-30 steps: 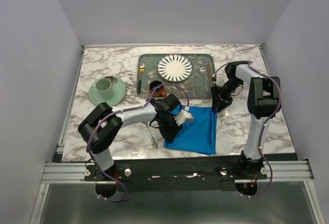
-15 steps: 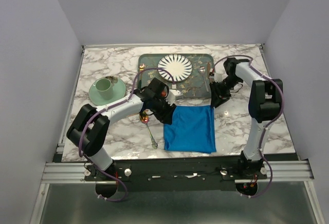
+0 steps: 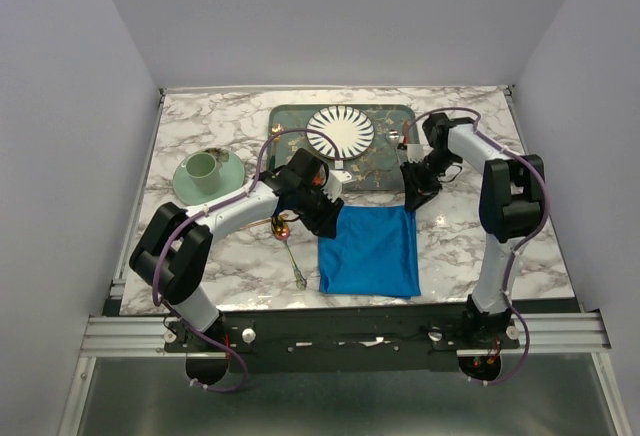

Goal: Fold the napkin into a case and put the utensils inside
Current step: Rotate the lower triangle-folded napkin at the center of the board.

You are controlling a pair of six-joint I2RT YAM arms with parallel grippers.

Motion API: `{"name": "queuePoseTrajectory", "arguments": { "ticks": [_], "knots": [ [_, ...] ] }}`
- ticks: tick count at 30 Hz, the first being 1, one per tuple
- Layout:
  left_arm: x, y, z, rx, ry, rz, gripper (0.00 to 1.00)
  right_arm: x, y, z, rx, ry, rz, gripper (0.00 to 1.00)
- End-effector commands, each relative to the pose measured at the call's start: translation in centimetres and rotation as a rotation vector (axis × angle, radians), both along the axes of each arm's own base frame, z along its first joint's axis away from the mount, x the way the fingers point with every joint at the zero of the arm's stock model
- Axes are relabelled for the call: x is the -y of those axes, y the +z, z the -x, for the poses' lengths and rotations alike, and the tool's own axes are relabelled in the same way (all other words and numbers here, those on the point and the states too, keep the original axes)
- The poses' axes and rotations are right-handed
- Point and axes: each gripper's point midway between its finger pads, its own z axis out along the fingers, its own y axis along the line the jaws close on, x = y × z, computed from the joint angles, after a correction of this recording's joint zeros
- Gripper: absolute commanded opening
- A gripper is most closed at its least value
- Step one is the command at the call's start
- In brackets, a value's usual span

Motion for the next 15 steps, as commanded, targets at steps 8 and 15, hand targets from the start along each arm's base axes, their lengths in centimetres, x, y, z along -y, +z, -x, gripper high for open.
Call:
{"name": "queuePoseTrajectory", "arguments": {
  "ticks": [8, 15],
  "knots": [
    [0.7, 1.3, -0.7, 0.019, 0.002, 0.04, 0.4, 0.9, -3.8, 0.4, -0.064, -0.026, 0.091, 0.31],
    [0.6, 1.2, -0.6, 0.019, 0.001, 0.039, 0.4, 0.0, -3.2, 0.6, -0.079, -0.033, 0.043, 0.31]
  ]
}}
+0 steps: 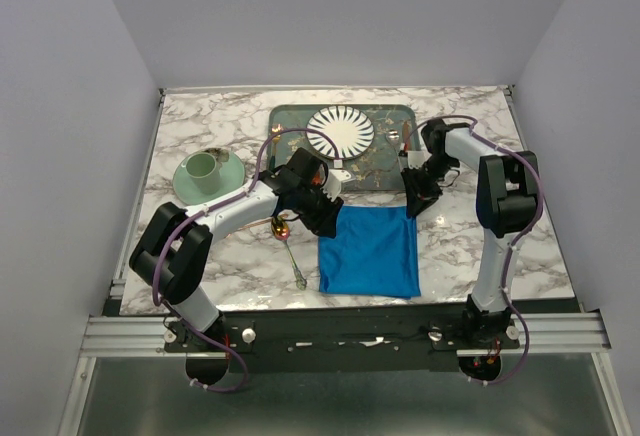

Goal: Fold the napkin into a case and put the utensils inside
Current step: Pick up the lower triangle-folded napkin from the center of the board.

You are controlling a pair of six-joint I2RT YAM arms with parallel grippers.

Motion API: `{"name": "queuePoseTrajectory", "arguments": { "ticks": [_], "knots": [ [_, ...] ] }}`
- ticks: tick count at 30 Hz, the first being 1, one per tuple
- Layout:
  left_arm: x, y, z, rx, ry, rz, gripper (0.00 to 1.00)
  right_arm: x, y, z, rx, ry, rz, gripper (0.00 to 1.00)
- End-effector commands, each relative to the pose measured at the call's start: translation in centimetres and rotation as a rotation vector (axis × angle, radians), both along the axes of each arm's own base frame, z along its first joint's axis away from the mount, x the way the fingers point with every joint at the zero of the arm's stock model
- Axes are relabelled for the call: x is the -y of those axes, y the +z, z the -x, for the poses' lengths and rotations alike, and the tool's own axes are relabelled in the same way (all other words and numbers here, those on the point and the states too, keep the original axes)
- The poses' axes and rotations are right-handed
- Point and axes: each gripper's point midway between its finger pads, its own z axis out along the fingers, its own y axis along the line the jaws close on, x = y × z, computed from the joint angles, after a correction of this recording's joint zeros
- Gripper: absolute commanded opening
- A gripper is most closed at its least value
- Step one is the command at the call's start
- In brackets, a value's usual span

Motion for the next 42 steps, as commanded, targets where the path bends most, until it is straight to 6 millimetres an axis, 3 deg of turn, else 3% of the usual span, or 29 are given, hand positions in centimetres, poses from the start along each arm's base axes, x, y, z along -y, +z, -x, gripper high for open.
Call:
{"name": "queuePoseTrajectory", "arguments": {
  "ticks": [1, 5, 10, 13, 20, 27, 33, 35, 42],
  "knots": [
    [0.6, 1.2, -0.6, 0.023, -0.004, 0.036, 0.4, -0.9, 0.1, 0.4, -0.028, -0.016, -0.037, 0.27],
    [0.5, 1.2, -0.6, 0.026, -0.005, 0.035, 0.4, -1.3, 1.8, 0.8, -0.021, -0.02, -0.063, 0.01],
    [0.3, 1.4, -0.5, 0.029, -0.003, 0.036, 0.4, -0.8, 3.7, 2.1, 0.004, -0.015, -0.052, 0.01],
    [0.1, 1.4, -0.5, 0.029, -0.002, 0.03, 0.4, -0.1, 3.4, 3.1, -0.01, -0.009, -0.021, 0.01],
    [-0.4, 0.9, -0.6, 0.027, 0.002, 0.012, 0.4, 1.5, 0.5, 2.9, -0.038, -0.009, 0.062, 0.01],
    [-0.5, 0.0, -1.0, 0.035, -0.003, -0.007, 0.4, 1.5, -1.4, 1.6, -0.045, -0.012, 0.079, 0.01],
    [0.0, 0.7, -2.0, 0.084, -0.009, 0.01, 0.42, 0.7, 1.2, 1.9, -0.034, -0.023, 0.024, 0.18],
    [0.7, 1.7, -2.9, 0.123, 0.007, 0.047, 0.43, 0.7, 2.3, 2.2, -0.017, -0.034, 0.014, 0.22],
    [2.0, 3.4, -4.7, 0.186, 0.045, 0.1, 0.45, 1.5, 2.2, 2.9, -0.031, -0.084, 0.016, 0.36]
  ]
}}
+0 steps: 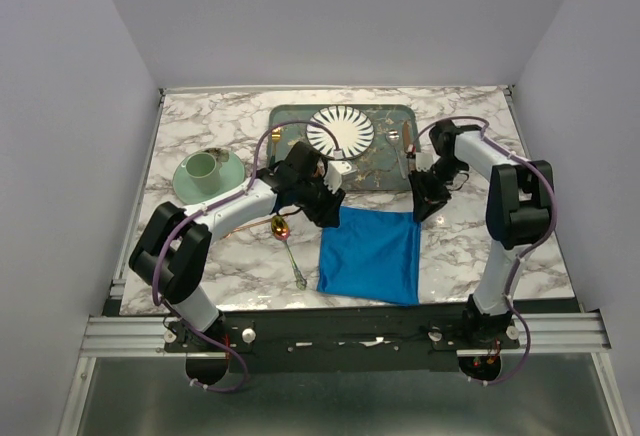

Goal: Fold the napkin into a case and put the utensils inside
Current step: Pick up the lower triangle-folded napkin from the center of the board.

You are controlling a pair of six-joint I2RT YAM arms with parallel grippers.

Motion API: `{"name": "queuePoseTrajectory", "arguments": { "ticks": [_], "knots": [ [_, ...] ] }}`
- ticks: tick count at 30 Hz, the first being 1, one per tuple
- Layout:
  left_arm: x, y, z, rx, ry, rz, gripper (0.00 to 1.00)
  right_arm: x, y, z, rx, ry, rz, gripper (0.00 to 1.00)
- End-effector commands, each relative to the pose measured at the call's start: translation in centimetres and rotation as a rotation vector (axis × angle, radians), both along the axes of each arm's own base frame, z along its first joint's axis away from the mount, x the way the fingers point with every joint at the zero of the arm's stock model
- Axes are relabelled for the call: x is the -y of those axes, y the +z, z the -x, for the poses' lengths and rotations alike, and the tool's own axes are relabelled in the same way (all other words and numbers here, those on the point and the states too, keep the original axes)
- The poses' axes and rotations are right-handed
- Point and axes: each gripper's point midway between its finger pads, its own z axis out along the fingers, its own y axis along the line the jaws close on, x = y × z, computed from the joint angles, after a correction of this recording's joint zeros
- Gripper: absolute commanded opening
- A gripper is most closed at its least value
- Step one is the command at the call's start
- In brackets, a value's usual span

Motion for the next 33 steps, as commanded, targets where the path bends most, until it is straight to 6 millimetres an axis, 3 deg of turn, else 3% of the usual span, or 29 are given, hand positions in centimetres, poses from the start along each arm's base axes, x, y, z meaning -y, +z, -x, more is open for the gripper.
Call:
{"name": "queuePoseTrajectory", "arguments": {
  "ticks": [1, 5, 10, 17, 22, 28, 33],
  "knots": [
    [2.1, 3.1, -2.7, 0.102, 0.029, 0.085, 0.45, 0.2, 0.2, 0.8, -0.03, -0.052, -0.019, 0.41],
    [5.2, 4.5, -3.0, 0.116, 0.036, 0.143, 0.45, 0.0, 0.9, 0.9, -0.052, -0.12, -0.085, 0.36],
    [11.4, 5.1, -3.2, 0.055, 0.164, 0.184, 0.43, 1.8, 1.1, 0.1, -0.043, -0.241, -0.148, 0.24],
    [17.5, 3.4, -2.9, 0.021, 0.326, 0.125, 0.36, 1.0, -0.7, -0.7, -0.057, -0.304, -0.206, 0.22],
    [19.4, 1.7, -1.9, 0.046, 0.325, 0.072, 0.38, 1.0, -2.3, -0.8, -0.049, -0.312, -0.203, 0.21],
    [19.2, -1.2, -1.5, 0.047, 0.354, -0.006, 0.4, 0.8, -2.7, -0.8, -0.06, -0.322, -0.215, 0.18],
    [19.4, -2.2, -1.9, 0.063, 0.359, -0.03, 0.44, 0.9, -2.8, -0.8, -0.066, -0.328, -0.204, 0.18]
  ]
}}
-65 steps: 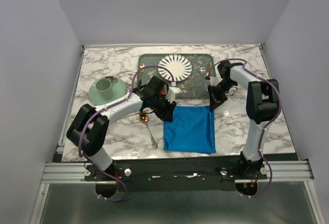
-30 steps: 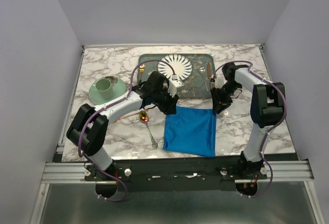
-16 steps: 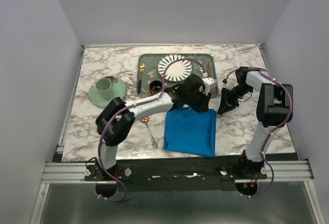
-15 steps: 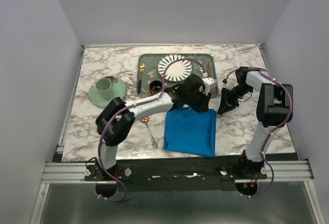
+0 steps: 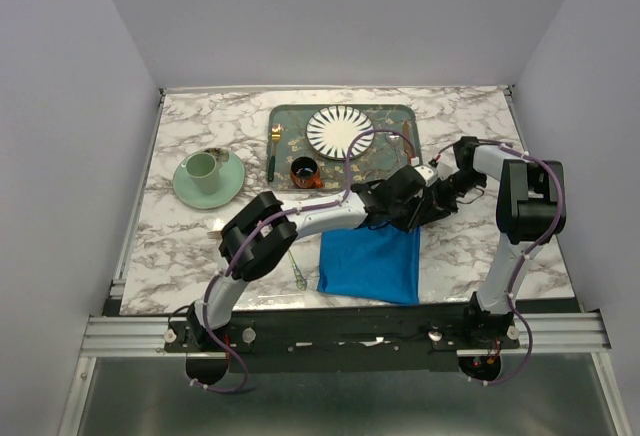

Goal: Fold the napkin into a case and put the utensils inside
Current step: Pick up the lower triangle-folded napkin from the center of the board.

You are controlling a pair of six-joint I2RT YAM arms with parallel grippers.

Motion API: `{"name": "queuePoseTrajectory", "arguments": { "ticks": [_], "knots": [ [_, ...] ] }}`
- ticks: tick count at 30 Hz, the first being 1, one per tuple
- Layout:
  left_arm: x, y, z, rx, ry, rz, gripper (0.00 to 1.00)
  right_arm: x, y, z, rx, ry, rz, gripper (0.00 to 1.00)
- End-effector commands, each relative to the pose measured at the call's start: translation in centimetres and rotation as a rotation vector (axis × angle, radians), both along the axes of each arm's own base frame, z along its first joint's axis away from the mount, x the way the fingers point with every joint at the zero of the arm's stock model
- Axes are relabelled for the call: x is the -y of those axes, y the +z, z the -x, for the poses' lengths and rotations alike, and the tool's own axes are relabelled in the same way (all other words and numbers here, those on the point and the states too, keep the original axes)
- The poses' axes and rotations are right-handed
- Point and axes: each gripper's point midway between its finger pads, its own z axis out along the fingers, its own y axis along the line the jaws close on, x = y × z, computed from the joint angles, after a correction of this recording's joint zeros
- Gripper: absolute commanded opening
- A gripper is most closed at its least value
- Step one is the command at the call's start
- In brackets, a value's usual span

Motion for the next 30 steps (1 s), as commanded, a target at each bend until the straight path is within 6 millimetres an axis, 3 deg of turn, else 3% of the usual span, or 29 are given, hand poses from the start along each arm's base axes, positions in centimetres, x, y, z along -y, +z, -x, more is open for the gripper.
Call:
{"name": "queuePoseTrajectory", "arguments": {
  "ticks": [1, 6, 17, 30],
  "knots": [
    [0.0, -1.6, -1.0, 0.02, 0.049, -0.057, 0.44, -0.3, -0.2, -0.5, 0.007, -0.013, -0.012, 0.18],
    [0.6, -2.0, -1.1, 0.022, 0.045, -0.06, 0.44, -0.2, -0.3, -0.4, -0.003, -0.018, -0.005, 0.16],
    [1.9, -2.8, -0.8, 0.031, 0.024, -0.069, 0.45, -0.4, -0.3, -0.4, -0.009, -0.019, -0.017, 0.01],
    [1.8, -4.4, -1.2, 0.041, 0.039, -0.107, 0.42, -0.7, -0.4, -0.3, -0.019, -0.019, -0.04, 0.01]
  ]
}}
